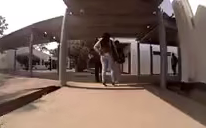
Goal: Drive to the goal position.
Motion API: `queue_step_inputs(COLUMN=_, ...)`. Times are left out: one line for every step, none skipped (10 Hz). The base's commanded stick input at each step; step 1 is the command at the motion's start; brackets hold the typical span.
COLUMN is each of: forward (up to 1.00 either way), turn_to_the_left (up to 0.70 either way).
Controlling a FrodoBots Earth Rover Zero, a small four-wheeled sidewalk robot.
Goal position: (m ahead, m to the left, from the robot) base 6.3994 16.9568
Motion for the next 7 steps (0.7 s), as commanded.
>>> queue_step_inputs(forward=0.5, turn_to_the_left=0.0)
queue_step_inputs(forward=0.5, turn_to_the_left=0.0)
queue_step_inputs(forward=0.5, turn_to_the_left=0.0)
queue_step_inputs(forward=0.5, turn_to_the_left=0.0)
queue_step_inputs(forward=0.5, turn_to_the_left=0.0)
queue_step_inputs(forward=0.5, turn_to_the_left=0.0)
queue_step_inputs(forward=0.5, turn_to_the_left=0.0)
